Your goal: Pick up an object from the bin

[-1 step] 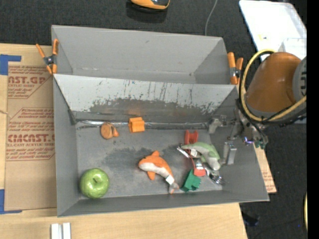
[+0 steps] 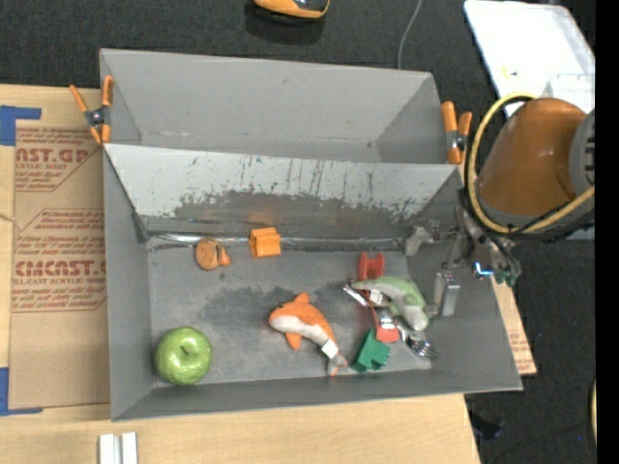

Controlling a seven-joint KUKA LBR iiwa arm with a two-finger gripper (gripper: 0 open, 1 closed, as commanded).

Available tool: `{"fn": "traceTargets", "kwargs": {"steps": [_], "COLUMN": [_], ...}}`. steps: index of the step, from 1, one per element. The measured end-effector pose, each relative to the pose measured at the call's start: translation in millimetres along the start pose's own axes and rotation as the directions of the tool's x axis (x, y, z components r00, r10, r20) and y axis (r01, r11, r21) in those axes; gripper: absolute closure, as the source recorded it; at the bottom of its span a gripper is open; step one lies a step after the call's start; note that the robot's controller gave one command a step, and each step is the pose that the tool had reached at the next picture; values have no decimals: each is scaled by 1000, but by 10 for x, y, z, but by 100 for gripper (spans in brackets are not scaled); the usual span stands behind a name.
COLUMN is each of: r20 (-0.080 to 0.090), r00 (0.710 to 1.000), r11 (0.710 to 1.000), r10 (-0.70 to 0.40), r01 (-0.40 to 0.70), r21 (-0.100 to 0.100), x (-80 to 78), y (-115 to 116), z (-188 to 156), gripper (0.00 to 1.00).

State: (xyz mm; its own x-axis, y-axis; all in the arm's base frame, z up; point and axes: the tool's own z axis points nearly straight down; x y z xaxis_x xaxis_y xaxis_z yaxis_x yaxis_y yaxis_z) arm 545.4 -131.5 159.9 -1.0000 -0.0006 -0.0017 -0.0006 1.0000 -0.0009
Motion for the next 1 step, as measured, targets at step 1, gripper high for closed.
{"fn": "traceTargets", "kwargs": {"steps": [1], "r20": [2], "r00": [963], "r11": [963], "r10": [-270], "r01": [270], "r21": [1], "x": [-9], "y": [-29], "z": [202], "gripper": [0]}}
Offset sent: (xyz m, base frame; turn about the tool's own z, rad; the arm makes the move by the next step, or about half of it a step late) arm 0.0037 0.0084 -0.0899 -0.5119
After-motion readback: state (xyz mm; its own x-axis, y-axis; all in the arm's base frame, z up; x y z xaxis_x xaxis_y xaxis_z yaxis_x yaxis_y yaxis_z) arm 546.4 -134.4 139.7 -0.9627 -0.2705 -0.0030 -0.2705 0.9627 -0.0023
